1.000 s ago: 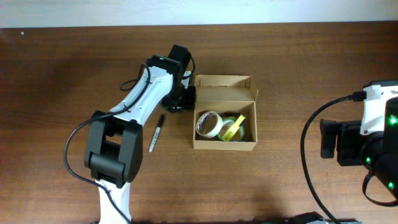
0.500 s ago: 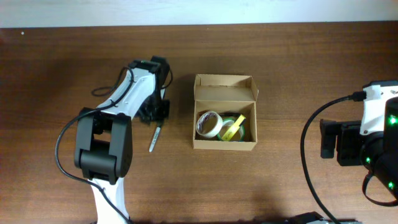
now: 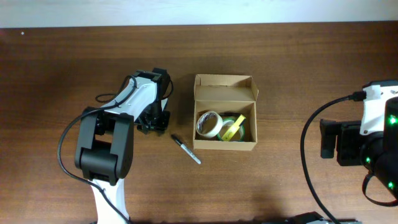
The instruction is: Pack container
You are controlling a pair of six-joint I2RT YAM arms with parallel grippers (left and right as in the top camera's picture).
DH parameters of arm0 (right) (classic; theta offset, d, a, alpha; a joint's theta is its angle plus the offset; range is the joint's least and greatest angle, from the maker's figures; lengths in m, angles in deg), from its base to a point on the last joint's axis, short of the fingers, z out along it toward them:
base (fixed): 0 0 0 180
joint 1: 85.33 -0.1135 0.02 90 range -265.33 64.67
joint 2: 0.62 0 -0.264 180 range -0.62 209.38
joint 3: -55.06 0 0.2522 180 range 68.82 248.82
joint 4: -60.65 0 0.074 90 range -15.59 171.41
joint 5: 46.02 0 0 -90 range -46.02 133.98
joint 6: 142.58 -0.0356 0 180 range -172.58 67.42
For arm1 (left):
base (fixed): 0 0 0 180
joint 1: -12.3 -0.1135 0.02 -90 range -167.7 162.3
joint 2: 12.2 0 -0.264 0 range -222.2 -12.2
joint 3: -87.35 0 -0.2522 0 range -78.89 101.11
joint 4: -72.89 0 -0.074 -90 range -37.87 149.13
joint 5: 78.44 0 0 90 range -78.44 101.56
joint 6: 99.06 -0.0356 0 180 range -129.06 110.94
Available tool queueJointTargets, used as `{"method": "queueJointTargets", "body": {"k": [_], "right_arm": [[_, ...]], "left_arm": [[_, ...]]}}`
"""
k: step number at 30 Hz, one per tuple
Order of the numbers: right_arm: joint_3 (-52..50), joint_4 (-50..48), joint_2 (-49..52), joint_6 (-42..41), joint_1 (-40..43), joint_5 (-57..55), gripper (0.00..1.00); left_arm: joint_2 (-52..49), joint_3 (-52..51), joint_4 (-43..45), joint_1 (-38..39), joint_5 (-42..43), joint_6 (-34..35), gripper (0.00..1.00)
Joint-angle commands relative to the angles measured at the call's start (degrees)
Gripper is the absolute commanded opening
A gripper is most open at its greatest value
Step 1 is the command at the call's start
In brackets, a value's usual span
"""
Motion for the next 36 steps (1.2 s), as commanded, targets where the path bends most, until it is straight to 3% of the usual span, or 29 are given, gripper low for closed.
{"method": "queueJointTargets", "body": {"k": [1, 16, 24, 29, 36], "right_arm": [[0.13, 0.35, -0.17, 0.39, -0.35, 0.37, 0.99], [0.13, 0.35, -0.17, 0.42, -0.35, 0.35, 0.99], [0.13, 0.35, -0.17, 0.42, -0.35, 0.35, 0.99], [0.13, 0.35, -0.17, 0.42, -0.35, 0.35, 0.99], [0.13, 0.33, -0.17, 0.39, -0.35, 0.74, 0.99]], "left_arm": [[-0.35, -0.96, 0.72, 0.17, 1.07, -1.51, 0.42], [-0.33, 13.79, -10.01, 0.24, 18.8, -1.51, 0.41], [-0.35, 16.13, -11.43, 2.05, 38.97, -0.79, 0.41], [-0.35, 16.13, -9.86, 4.31, 37.97, 6.16, 0.28], [-0.35, 16.13, -11.63, 4.72, 20.41, 12.96, 0.27]]}}
